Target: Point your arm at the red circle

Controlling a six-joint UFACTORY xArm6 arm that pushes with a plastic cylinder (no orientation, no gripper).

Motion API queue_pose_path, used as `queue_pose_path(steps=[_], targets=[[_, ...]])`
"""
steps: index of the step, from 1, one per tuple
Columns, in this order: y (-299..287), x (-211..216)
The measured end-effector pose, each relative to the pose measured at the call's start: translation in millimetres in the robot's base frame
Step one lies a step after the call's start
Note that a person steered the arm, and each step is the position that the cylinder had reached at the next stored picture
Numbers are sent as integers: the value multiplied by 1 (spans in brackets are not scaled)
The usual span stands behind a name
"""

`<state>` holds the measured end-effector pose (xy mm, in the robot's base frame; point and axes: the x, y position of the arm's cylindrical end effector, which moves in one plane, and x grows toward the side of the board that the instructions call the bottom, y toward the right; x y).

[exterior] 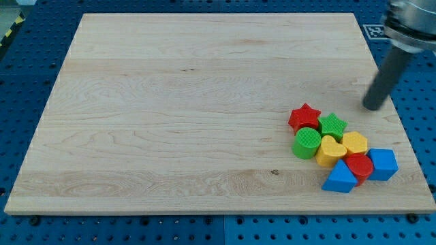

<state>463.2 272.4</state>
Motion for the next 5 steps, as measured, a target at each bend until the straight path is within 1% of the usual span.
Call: queue_pose_path(steps=[1,2,3,4,5], targets=[[26,67],[29,127],[-17,145],[-60,145],[-60,139]])
